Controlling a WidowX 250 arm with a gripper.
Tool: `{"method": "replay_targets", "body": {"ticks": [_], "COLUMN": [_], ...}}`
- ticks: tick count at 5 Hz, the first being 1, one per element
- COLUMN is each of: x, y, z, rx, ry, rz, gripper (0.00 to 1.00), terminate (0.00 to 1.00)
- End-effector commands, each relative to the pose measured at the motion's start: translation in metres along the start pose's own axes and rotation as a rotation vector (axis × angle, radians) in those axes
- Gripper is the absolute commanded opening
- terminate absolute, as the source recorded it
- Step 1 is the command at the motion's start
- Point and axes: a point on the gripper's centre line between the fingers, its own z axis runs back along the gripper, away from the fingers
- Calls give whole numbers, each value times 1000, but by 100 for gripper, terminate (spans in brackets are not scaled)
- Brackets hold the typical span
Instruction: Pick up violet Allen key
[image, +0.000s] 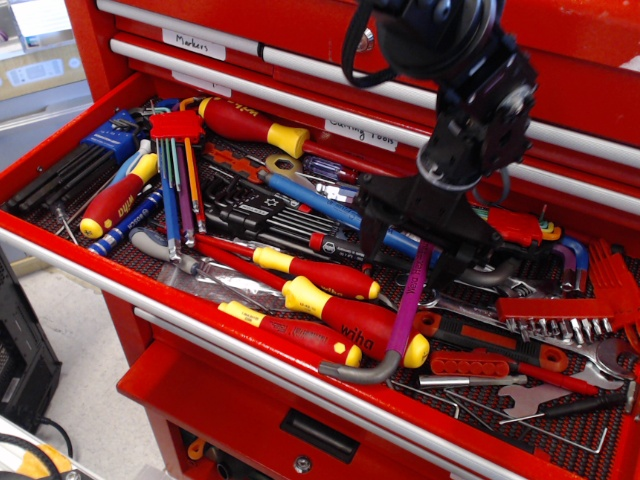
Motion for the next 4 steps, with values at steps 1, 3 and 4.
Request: {"method": "replay_targets", "body": {"ticks": [1, 3, 4], "x": [6, 5, 8], "y": [-7, -6, 14], "z": [-1, 17, 43], "rx": [-46, -13, 18], "ry": [-44, -15, 58], "rz": [92, 65, 9], "gripper": [100, 0, 0], "terminate": [0, 0, 0]}}
